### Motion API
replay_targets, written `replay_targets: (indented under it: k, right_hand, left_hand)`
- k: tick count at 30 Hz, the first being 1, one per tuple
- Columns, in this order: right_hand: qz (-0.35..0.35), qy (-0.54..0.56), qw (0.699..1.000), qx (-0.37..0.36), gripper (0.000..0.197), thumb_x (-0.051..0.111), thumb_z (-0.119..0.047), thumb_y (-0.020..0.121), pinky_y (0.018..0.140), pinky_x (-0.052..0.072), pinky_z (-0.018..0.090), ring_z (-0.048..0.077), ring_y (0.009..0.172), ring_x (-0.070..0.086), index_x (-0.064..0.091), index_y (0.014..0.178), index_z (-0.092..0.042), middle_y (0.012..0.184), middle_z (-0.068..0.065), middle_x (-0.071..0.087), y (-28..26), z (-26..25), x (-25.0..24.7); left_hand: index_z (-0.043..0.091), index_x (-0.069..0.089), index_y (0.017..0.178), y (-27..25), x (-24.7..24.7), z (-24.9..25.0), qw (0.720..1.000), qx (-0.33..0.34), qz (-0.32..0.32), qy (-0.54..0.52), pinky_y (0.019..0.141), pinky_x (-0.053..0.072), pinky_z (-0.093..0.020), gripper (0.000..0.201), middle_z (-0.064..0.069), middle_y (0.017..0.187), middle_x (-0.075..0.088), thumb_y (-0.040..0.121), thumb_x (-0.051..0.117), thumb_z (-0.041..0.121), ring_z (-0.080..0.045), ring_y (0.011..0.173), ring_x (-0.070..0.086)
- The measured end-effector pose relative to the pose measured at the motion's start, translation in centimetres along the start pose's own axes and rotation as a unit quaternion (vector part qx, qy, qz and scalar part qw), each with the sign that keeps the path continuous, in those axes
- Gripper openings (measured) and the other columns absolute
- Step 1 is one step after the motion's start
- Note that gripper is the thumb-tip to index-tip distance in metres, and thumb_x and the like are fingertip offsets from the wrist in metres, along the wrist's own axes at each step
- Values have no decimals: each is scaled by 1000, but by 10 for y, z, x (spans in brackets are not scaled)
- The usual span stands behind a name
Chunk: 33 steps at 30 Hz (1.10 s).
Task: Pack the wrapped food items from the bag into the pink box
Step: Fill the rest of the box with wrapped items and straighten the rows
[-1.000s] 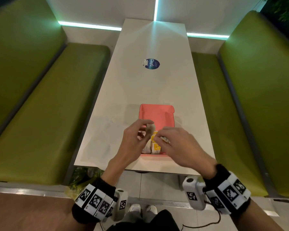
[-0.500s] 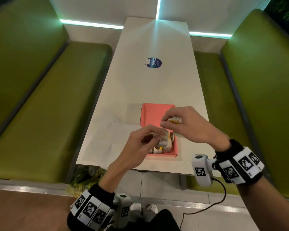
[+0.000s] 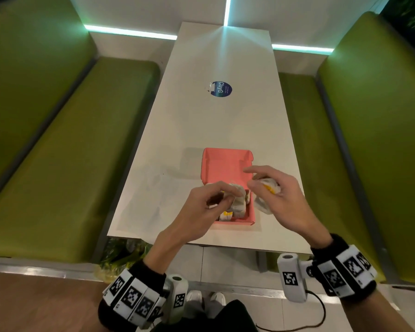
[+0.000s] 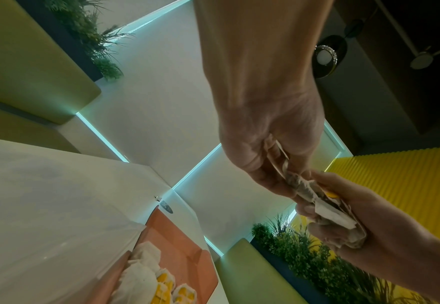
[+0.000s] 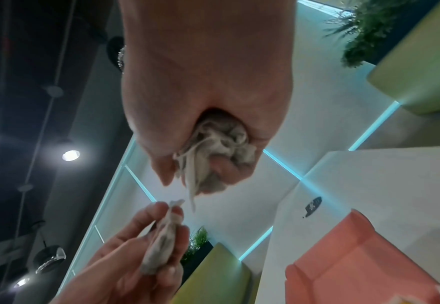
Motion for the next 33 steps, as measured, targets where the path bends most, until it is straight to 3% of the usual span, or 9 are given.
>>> replay_targets:
  k: [4,8,10,14,18,22,27,31,33]
  right_hand:
    - [-135,-75,988,20,27,62,-24,97,94,46,20,6,108,63,69,122,-26,108,-17,70,5,5,14]
    - [-153,-72,985,23,15,67,-17,94,87,47,20,7,97,66,75,106,-17,99,-13,73,8,8,12]
    - [-127,-56,990,24,8,70,-13,91,80,45,18,6,85,65,76,95,-15,88,-12,72,7,8,9]
    - [-79,-52,995,19,7,72,-11,88,72,41,15,3,74,60,74,86,-17,78,-13,69,7,7,6]
    - [-39,-87,995,10,6,74,-13,86,73,47,23,10,77,63,73,84,-19,80,-9,70,9,5,-4]
    - [-21,-160,987,-21,6,72,-15,88,77,49,29,11,84,64,72,86,-20,86,-9,69,14,5,-11]
    - [-67,-285,956,-4,7,62,-30,93,75,50,38,11,87,60,69,93,-27,92,-18,62,15,48,5]
    - [-159,-388,907,29,14,54,-34,98,71,46,33,14,94,58,66,101,-28,102,-14,61,14,94,32]
    - [-193,-400,895,48,15,53,-35,99,74,49,36,15,96,58,65,102,-29,104,-13,61,13,114,41]
  left_hand:
    - [16,68,99,3,10,2,999,23,-30,35,78,55,-34,19,18,96,71,94,57,2,-20,87,69]
    - [14,65,96,4,14,3,998,33,-46,42,78,52,-22,18,12,92,71,94,57,-2,-16,84,69]
    - [15,58,91,4,14,-1,998,30,-39,32,74,52,-25,17,10,88,68,95,57,-1,-19,80,67]
    - [17,47,93,1,14,-9,999,-3,3,-33,71,54,-49,17,-10,97,63,96,58,4,-37,81,65]
    - [25,45,93,3,10,-12,995,-4,68,-67,67,48,-28,27,5,103,56,93,62,4,-42,80,63]
    - [22,52,93,8,12,-26,994,-29,84,-60,70,51,-25,20,9,94,61,94,65,7,-23,83,69]
    - [25,52,98,7,27,-77,995,-74,52,37,70,54,-26,17,21,93,60,95,65,13,-14,88,67]
    - [20,53,103,-4,30,-118,981,-104,27,164,75,55,-35,16,8,98,60,93,62,12,-13,89,62]
    - [19,53,105,-9,31,-127,974,-110,14,198,72,53,-31,15,4,99,59,94,61,13,-12,82,58]
Point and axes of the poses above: each hand's wrist, its own y-axis towards the middle knuckle, its own x-axis out of the palm, z = x × y, the point moved 9 cm from there along y, towards the middle knuckle
